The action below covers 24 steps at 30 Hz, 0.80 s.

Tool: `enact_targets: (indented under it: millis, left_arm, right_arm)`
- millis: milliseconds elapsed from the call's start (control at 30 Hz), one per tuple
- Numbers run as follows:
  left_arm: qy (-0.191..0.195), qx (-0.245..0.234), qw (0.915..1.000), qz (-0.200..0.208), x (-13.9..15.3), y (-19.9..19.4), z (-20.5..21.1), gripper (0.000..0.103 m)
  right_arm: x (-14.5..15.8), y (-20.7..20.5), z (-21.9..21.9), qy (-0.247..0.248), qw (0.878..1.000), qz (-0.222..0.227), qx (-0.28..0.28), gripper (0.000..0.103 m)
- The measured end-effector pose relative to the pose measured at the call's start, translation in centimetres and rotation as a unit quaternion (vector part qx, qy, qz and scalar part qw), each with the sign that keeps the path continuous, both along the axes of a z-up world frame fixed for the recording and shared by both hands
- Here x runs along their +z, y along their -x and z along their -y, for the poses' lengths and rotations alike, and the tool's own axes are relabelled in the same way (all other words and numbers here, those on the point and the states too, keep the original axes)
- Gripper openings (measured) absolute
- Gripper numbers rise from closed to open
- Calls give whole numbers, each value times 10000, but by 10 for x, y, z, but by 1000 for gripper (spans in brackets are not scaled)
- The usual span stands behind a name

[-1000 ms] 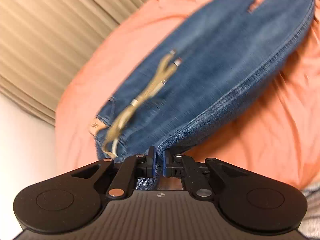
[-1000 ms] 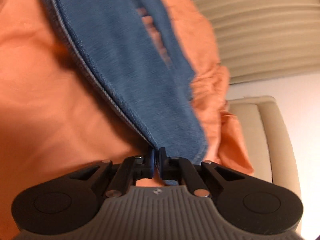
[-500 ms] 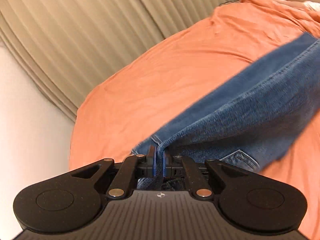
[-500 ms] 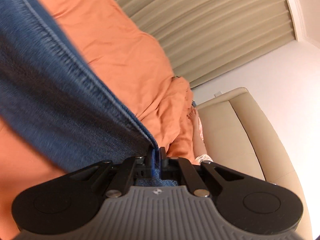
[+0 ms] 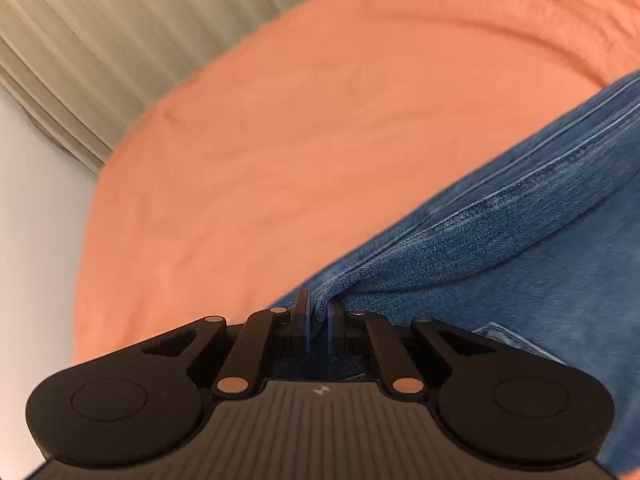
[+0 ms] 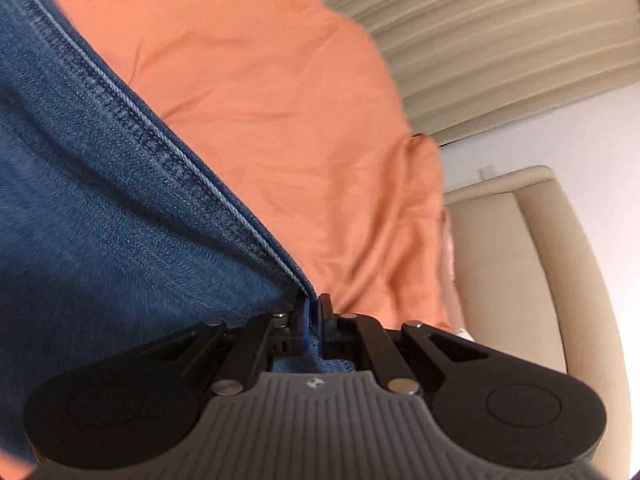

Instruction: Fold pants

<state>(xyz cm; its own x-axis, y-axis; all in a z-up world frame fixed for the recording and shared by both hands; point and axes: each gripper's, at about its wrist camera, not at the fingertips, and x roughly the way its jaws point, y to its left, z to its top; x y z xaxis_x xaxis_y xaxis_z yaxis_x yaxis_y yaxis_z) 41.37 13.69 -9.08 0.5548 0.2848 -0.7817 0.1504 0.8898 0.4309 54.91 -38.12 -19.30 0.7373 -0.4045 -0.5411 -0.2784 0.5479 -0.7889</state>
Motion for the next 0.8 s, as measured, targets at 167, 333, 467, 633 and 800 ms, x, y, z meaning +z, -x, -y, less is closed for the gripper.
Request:
enact_targets:
  millis: [167, 333, 467, 633, 800]
  left_arm:
    - [267, 91, 9995, -148, -21, -17, -12, 8]
    - [452, 114, 9989, 80, -18, -12, -18, 8]
    - [417, 76, 9967, 686, 18, 20, -14, 8]
    - [516, 139, 9949, 851, 48, 16, -12, 8]
    - [484, 207, 9969, 590, 22, -17, -18, 8]
  right_arm:
    - [-32, -26, -6, 71, 9996, -264, -28, 0]
    - [-50, -37, -11, 130, 9994, -316, -61, 0]
    - [-25, -4, -13, -84, 9992, 309, -220, 0]
    - [18, 5, -4, -656, 9940, 644, -587, 0]
    - [13, -24, -7, -1039, 9871, 427, -1141, 0]
